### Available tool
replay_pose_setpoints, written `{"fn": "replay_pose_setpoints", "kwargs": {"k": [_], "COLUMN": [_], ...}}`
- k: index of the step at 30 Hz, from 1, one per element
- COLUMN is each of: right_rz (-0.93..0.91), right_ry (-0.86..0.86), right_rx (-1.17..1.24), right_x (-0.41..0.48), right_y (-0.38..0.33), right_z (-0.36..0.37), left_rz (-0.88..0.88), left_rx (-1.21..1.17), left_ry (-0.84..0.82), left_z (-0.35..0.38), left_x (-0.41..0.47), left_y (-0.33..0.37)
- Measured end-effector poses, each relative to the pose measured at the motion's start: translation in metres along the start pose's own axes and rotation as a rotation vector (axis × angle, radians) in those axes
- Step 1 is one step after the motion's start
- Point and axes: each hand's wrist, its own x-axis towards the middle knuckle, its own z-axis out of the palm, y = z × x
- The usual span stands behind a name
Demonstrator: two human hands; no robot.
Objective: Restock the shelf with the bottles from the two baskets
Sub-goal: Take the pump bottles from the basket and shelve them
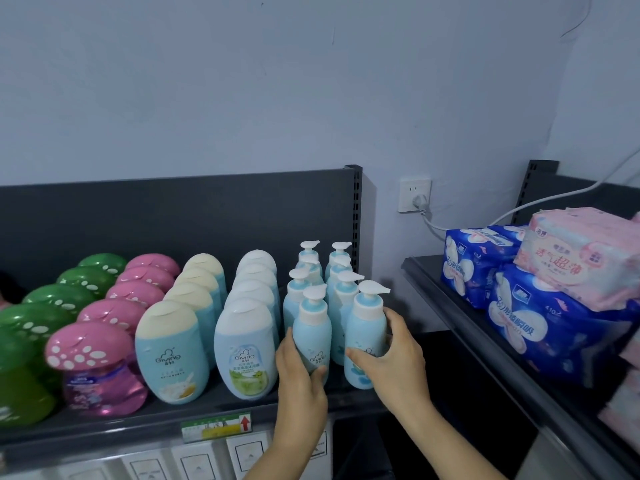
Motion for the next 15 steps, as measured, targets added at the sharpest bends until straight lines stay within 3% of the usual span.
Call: {"fn": "replay_pose_setpoints", "kwargs": {"k": [8,15], "right_rz": [-0.007,-0.002], "right_ry": [-0.029,-0.03], "right_rx": [0.006,0.001], "right_x": [0.004,0.006], "right_y": [0.001,-0.001], "right_z": [0.005,0.017], "left_rz": [-0.1,-0.046], "left_rx": [-0.04,0.035], "left_ry": [-0.058,-0.028], "left_z": [-0.003,-0.017], "left_x": [-0.006,-0.02], "left_y": [0.005,0.012]}}
